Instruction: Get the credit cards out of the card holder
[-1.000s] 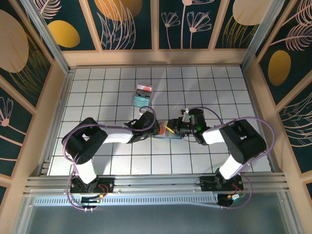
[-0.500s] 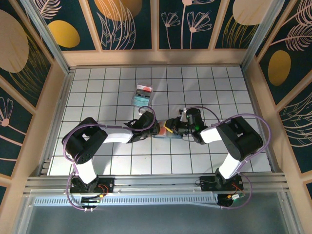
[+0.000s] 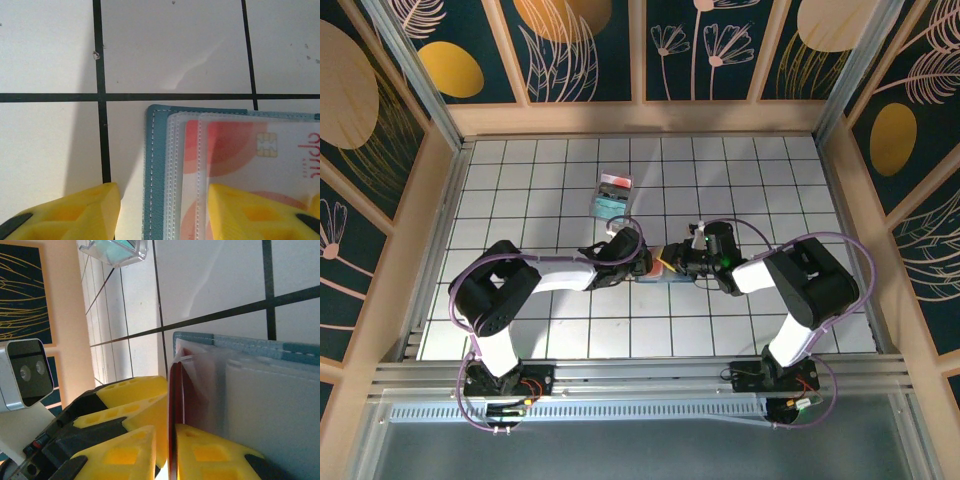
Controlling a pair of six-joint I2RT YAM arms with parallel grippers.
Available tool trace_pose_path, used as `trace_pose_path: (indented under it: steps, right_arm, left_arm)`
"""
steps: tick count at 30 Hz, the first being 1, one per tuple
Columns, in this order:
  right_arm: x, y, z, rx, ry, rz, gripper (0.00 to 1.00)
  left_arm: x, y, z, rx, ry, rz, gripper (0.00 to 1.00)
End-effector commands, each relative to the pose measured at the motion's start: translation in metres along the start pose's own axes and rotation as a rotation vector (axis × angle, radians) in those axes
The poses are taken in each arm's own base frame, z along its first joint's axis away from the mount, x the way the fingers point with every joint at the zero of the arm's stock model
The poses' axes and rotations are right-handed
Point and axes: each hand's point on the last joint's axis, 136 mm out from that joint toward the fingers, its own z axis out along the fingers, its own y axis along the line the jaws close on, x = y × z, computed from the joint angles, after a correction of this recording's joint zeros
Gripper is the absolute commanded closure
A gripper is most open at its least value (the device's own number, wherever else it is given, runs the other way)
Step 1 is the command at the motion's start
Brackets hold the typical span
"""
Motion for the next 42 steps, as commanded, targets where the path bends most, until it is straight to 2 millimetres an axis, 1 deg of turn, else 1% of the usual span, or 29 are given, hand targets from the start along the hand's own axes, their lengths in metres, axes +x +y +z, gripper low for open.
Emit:
trace_pose_path:
  steps: [1,4,7,9,16,22,26,30,35,37,39,42]
  right_arm:
    - [-0.003,0.011,-0.004,-0.054,-0.008,-0.03,0.85]
    - [-0.002,0.012,-0.006,-0.056,-0.008,-0.031,0.9]
    - [-0.002,0.012,-0.007,-0.056,-0.008,-0.03,0.98]
    - [-0.002,0.011,-0.009,-0.054,-0.013,-0.028,0.99]
    - [-0.004,0.005,-0.012,-0.022,-0.023,-0.026,0.99]
    - [-0.004,0.002,-0.01,-0.01,-0.015,-0.024,0.9]
    - [-0.004,0.005,-0.01,-0.027,-0.014,-0.017,0.84]
    - [-0.003,0.006,-0.01,-0.033,-0.014,-0.015,0.85]
    - [-0.003,0.002,-0.01,-0.029,-0.016,-0.006,0.86]
    - [-0.002,0.001,-0.01,-0.026,-0.016,-0.001,0.86]
    - [-0.001,0.001,-0.01,-0.029,-0.015,0.002,0.89]
    - [0.0,-0.003,-0.01,-0.024,-0.013,0.01,0.97]
  left_arm:
    - [0.028,0.042,0.008,-0.168,0.091,0.033,0.51]
    - [0.029,0.041,0.01,-0.165,0.099,0.033,0.51]
    - [0.029,0.04,0.011,-0.164,0.101,0.032,0.5]
    - [0.029,0.042,0.011,-0.175,0.1,0.034,0.5]
    - [0.027,0.051,0.006,-0.224,0.09,0.035,0.47]
    - [0.026,0.051,0.007,-0.232,0.093,0.04,0.46]
    - [0.028,0.053,0.009,-0.241,0.101,0.047,0.49]
    - [0.028,0.056,0.008,-0.256,0.102,0.05,0.53]
    - [0.03,0.063,0.008,-0.286,0.111,0.054,0.59]
    - [0.032,0.065,0.009,-0.295,0.118,0.055,0.6]
    - [0.032,0.066,0.009,-0.3,0.122,0.056,0.6]
    - [0.033,0.065,0.01,-0.296,0.125,0.058,0.61]
